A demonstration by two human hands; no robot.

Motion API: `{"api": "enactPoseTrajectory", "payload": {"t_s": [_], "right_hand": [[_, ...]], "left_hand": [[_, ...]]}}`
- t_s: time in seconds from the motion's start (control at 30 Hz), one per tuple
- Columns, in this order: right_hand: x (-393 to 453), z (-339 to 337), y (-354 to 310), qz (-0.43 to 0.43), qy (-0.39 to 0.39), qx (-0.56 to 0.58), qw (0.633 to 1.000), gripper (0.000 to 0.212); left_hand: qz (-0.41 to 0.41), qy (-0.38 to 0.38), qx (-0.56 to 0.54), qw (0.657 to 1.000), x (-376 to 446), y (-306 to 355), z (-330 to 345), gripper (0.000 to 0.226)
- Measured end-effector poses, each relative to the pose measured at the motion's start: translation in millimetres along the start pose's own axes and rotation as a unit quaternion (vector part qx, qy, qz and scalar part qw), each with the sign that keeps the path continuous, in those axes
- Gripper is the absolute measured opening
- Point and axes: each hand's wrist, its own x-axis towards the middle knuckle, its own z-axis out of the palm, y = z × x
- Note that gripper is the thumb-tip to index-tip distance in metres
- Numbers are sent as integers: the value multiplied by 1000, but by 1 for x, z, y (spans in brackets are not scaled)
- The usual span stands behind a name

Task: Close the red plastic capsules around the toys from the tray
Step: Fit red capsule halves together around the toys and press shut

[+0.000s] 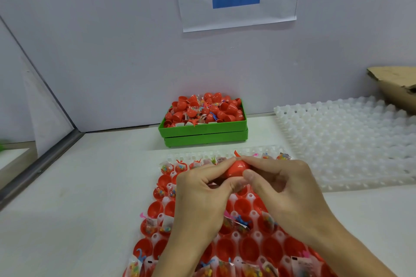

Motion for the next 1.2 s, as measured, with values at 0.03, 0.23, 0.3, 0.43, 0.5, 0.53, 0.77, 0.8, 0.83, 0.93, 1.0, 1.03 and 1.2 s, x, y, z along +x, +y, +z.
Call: {"api": "enactPoseTrajectory", "payload": {"t_s": [0.03, 0.23, 0.3, 0.43, 0.5, 0.53, 0.77, 0.8, 0.83, 0.93, 1.0, 1.03, 1.2], "right_hand": [[-1, 2, -2, 13, -3, 32, 999, 27], [0, 13, -5, 64, 5, 51, 997, 25], [2, 9, -2, 99, 25, 78, 992, 28], [5, 1, -4, 100, 30, 147, 984, 29], [3, 4, -9, 81, 5, 178, 981, 33], [2, 6, -10, 76, -2, 185, 980, 35], [1, 11, -11, 55, -11, 160, 985, 43], [1, 12, -10, 52, -11, 157, 986, 44], [1, 12, -10, 48, -11, 154, 987, 44], [0, 11, -9, 40, -11, 158, 986, 45], [0, 10, -9, 35, -12, 164, 986, 49], [0, 10, -10, 32, -13, 166, 986, 51], [5, 7, -10, 51, -43, 203, 977, 42]], "left_hand": [[21, 8, 24, 999, 0, -1, 0, 49], [193, -2, 243, 951, -2, -6, 5, 31], [187, -28, 230, 955, -2, -3, 3, 37], [16, -63, -23, 998, 3, -1, -10, 48], [-99, -87, -187, 973, 4, -1, -11, 63], [-143, -107, -251, 951, 4, 0, -9, 68], [-148, -72, -292, 942, -1, 1, 7, 27], [-149, -66, -293, 942, -2, 1, 8, 26], [-150, -59, -293, 942, -3, 2, 9, 23], [-155, -36, -292, 943, -4, 3, 11, 13], [-157, -25, -294, 943, -4, 3, 11, 19], [-157, -23, -296, 942, -4, 4, 10, 24], [-202, -47, -347, 915, -1, 3, 8, 30]]}}
